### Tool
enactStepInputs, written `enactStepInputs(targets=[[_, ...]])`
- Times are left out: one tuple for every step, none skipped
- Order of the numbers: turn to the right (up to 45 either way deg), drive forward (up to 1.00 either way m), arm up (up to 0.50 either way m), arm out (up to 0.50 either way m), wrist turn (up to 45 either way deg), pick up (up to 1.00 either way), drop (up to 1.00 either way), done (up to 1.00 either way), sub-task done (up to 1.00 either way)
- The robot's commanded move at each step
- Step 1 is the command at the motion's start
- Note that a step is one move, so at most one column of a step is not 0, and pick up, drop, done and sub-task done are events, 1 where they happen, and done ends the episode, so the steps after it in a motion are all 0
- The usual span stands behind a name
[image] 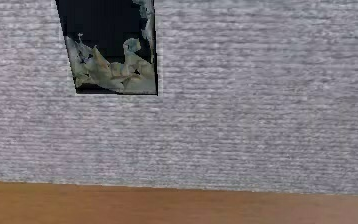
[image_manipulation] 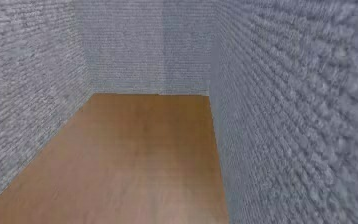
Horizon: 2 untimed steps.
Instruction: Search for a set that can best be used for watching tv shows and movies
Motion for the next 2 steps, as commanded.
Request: enactStepInputs(targets=[[0.0,0.1,0.0,0.0,0.0,0.0,0.0,0.0,0.0],[-45.0,0.0,0.0,0.0,0.0,0.0,0.0,0.0,0.0]])
